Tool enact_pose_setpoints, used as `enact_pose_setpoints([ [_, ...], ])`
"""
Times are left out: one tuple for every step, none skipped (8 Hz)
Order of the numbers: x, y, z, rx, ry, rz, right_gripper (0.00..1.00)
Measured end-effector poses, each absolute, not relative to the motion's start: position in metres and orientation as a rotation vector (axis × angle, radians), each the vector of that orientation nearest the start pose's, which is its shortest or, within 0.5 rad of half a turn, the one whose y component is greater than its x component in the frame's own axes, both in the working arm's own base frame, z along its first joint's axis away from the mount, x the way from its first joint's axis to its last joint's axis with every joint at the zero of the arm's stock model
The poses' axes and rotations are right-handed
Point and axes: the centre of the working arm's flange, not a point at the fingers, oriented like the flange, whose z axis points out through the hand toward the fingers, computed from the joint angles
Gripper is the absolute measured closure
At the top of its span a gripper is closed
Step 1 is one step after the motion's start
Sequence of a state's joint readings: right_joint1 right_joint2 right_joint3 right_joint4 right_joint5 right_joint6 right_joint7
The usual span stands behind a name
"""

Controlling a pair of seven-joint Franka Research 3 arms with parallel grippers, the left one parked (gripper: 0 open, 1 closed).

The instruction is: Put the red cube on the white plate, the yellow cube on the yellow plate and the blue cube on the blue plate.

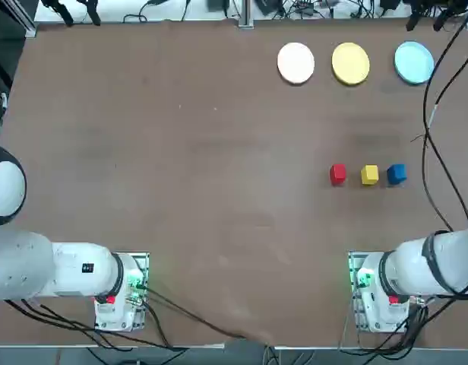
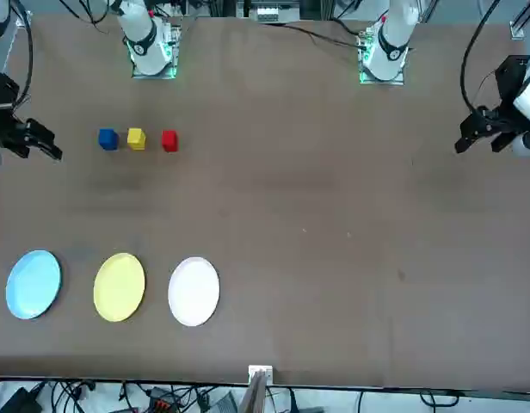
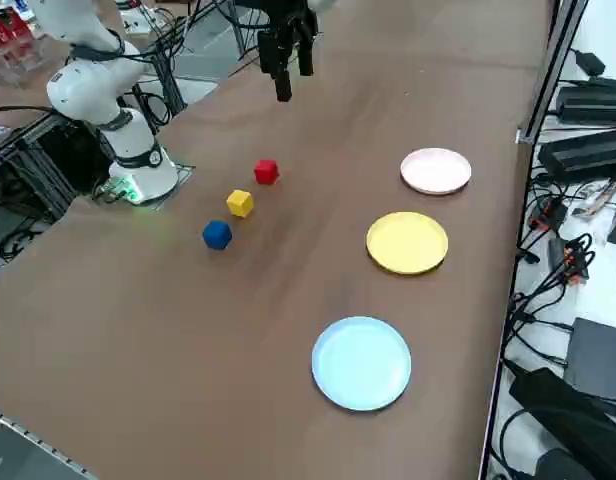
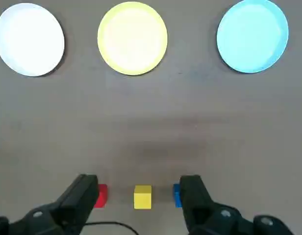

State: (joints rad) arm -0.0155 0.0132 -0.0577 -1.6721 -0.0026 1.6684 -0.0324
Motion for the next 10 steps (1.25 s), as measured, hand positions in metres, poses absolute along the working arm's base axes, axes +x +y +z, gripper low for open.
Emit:
enact_pose_setpoints([
  [0.562, -0.041, 0.577, -3.143, 0.063, 0.028, 0.0],
  [0.562, -0.04, 0.577, -3.143, 0.059, 0.028, 0.0],
  [0.563, -0.036, 0.577, -3.144, 0.048, 0.029, 0.0],
  [0.563, -0.032, 0.577, -3.144, 0.038, 0.03, 0.0],
  [0.563, -0.03, 0.577, -3.144, 0.033, 0.03, 0.0],
  [0.563, -0.03, 0.576, -3.144, 0.033, 0.032, 0.0],
  [0.564, -0.03, 0.574, -3.144, 0.031, 0.044, 0.0],
  [0.565, -0.03, 0.568, -3.143, 0.028, 0.073, 0.0],
  [0.566, -0.028, 0.56, -3.141, 0.023, 0.118, 0.0],
  [0.566, -0.025, 0.55, -3.138, 0.014, 0.177, 0.0],
])
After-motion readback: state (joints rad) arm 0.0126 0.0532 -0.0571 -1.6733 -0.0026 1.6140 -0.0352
